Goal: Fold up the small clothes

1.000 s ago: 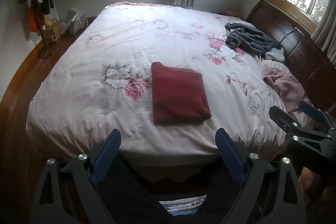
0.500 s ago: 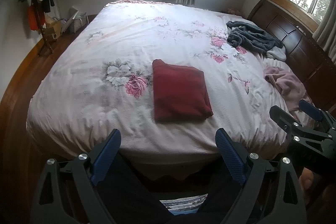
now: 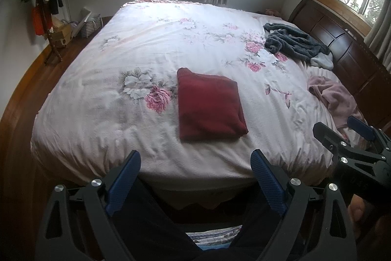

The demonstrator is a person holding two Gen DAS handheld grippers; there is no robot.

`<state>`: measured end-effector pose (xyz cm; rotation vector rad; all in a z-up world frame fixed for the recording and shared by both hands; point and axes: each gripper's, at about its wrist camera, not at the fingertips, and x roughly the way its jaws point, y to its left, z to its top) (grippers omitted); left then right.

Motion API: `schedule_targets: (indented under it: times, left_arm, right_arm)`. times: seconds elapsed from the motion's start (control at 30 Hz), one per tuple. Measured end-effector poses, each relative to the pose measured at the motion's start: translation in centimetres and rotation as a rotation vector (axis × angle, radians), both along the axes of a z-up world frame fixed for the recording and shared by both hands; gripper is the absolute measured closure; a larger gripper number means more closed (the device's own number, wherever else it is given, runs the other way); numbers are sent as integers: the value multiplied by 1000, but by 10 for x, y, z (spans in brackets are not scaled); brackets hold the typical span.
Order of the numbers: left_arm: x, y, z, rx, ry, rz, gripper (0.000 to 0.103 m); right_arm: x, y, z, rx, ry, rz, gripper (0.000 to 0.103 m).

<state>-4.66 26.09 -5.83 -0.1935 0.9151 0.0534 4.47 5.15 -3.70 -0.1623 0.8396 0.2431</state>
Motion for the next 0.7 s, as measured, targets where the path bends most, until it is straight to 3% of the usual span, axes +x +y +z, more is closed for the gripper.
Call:
schedule_targets:
  times: [0.7]
  left_arm:
    - [-1,0,-7,2,7,-6,11]
  right_arm:
    - [1,-1,-3,-2,3,-1,3]
